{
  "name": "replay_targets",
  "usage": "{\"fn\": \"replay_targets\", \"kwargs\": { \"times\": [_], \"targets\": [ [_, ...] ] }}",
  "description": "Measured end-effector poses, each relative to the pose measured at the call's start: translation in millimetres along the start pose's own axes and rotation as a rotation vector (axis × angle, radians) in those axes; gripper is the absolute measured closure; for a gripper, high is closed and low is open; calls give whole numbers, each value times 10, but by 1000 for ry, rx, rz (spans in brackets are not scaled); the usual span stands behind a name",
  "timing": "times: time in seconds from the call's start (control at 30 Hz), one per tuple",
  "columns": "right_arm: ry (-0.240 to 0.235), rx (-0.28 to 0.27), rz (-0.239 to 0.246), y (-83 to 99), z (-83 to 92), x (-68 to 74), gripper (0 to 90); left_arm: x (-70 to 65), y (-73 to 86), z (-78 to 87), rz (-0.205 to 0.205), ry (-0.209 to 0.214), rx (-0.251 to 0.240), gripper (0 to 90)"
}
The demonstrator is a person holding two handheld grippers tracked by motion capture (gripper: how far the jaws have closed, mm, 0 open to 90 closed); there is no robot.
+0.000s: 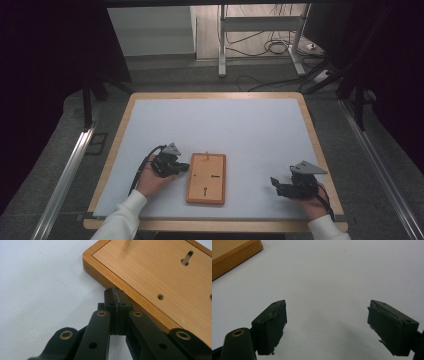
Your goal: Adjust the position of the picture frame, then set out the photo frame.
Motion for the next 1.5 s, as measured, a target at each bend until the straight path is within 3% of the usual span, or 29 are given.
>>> {"fn": "replay_targets", "kwargs": {
  "times": [0.2,0.3,0.57,0.67,0.73,0.77,0.87,1.13,1.5],
  "targets": [
    [6,-4,-1,8,26,-21,163,-22,-16,54,-10,2,-17,900],
    [8,-6,-1,3,32,-29,163,-34,0,100,-35,-11,-12,900],
    [-3,-24,3,-46,4,-14,163,-33,53,213,-39,-39,-50,897],
    [-18,-56,-5,-149,-35,26,163,-7,91,322,-33,-75,-108,804],
    [-20,-61,-4,-167,-46,37,163,4,111,349,-31,-89,-116,683],
    [-26,-65,-2,-188,-61,58,163,13,138,378,-32,-107,-123,683],
    [-46,-60,27,-203,-100,155,163,24,182,447,-41,-153,-135,477],
    [-58,-70,25,-200,-58,174,163,40,134,462,-13,-154,-157,358],
    [-76,-56,33,-209,-118,233,164,-2,109,438,-20,-126,-165,322]
  ]
}}
Point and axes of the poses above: each handheld gripper's, and its own axes: z roughly backward along the jaws, y roughly out of its underside, x roughly to its left, the point moved 9 cm from there along -z, roughly forward along the jaws, and after that the axes turned 5 degrees about -z, right-handed, at the moved point
